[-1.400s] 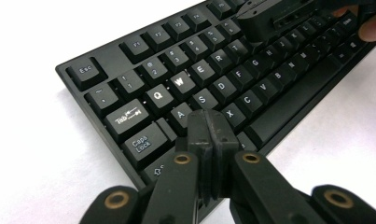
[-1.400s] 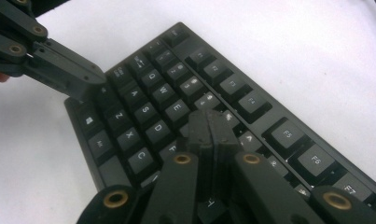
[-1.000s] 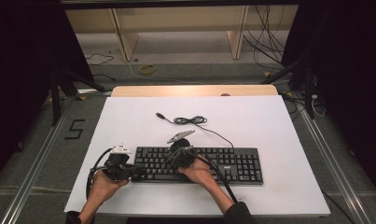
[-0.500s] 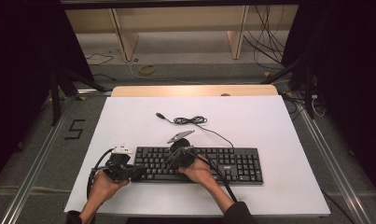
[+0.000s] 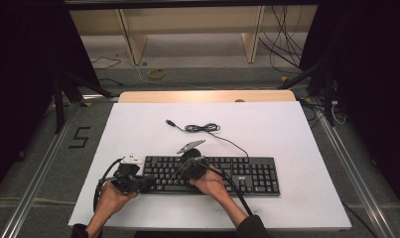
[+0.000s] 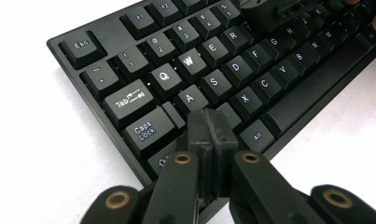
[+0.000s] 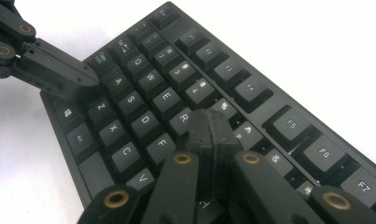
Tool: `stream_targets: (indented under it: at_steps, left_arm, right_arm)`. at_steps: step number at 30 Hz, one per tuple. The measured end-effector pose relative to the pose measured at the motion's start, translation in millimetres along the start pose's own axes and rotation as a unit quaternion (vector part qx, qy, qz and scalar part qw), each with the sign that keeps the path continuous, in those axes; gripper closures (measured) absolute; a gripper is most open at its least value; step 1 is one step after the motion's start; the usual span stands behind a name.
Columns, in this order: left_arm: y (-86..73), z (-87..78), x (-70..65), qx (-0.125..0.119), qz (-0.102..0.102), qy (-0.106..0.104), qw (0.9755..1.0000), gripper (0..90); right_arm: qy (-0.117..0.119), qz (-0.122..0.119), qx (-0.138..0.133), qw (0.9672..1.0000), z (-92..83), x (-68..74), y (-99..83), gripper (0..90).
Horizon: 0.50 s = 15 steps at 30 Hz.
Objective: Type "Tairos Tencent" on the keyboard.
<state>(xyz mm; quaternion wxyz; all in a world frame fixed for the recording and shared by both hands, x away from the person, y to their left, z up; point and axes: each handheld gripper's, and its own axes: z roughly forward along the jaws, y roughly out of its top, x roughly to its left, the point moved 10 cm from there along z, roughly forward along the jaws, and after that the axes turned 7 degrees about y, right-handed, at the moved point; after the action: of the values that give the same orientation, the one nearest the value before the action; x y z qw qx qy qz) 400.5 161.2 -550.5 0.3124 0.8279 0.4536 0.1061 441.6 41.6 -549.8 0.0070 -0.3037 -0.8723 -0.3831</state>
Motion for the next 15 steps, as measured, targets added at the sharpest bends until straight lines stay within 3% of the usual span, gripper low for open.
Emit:
stream_targets:
  at_steps: [6,15]
  left_arm:
    - [6.7,-6.2,-3.2,-0.024,-0.008,-0.015,0.9996,88.8]
    - [17.8,-12.0,-7.8,-0.057,-0.010,-0.026,0.9980,72.3]
  right_arm:
    - [0.004,0.008,-0.018,0.9998,-4.3,2.9,1.3,87.0]
    - [0.017,0.018,-0.043,0.9988,-19.3,3.3,3.0,73.7]
